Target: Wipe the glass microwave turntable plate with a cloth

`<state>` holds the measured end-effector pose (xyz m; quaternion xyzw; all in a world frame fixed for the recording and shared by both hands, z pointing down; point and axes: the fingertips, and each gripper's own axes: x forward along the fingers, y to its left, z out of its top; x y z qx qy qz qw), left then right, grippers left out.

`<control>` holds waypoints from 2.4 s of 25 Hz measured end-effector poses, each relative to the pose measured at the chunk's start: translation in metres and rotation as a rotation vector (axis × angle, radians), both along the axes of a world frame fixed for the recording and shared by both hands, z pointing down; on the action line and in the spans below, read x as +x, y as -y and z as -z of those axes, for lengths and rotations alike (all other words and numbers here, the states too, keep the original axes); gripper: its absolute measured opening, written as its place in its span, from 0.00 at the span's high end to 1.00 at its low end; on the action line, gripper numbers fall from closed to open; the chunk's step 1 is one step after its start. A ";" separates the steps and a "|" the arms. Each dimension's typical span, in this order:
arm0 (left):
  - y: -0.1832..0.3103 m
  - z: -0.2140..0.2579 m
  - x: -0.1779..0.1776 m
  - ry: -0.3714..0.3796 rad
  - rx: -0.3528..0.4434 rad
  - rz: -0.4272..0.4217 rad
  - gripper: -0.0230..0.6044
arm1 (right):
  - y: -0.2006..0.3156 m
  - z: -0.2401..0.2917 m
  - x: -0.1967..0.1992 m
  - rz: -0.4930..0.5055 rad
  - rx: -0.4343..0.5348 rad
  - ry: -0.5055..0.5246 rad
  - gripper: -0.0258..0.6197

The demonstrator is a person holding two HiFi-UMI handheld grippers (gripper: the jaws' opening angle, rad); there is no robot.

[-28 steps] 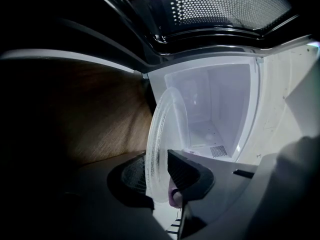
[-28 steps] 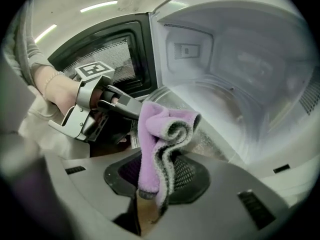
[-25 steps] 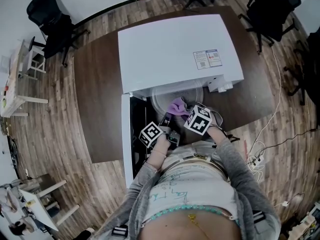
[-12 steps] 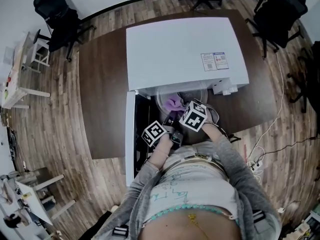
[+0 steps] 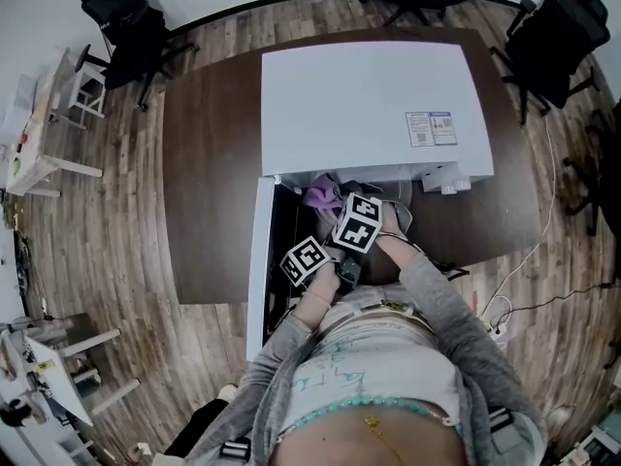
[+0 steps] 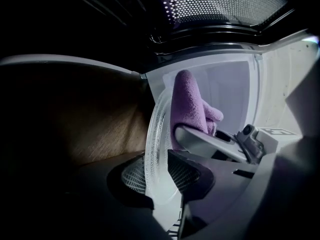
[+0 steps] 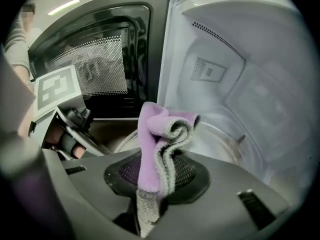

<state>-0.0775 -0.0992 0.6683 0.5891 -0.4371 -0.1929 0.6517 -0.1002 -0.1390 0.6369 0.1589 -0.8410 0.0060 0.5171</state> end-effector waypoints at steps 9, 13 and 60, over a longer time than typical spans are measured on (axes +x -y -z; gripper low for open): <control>0.003 0.003 -0.002 0.006 0.005 0.001 0.81 | 0.025 0.006 -0.020 0.055 0.144 -0.003 0.78; 0.002 0.002 -0.002 0.003 0.006 0.001 0.82 | 0.038 0.008 -0.020 0.064 0.218 -0.002 0.78; 0.006 0.000 -0.013 -0.050 -0.001 0.021 0.83 | 0.014 0.007 0.137 -0.462 0.238 0.002 0.78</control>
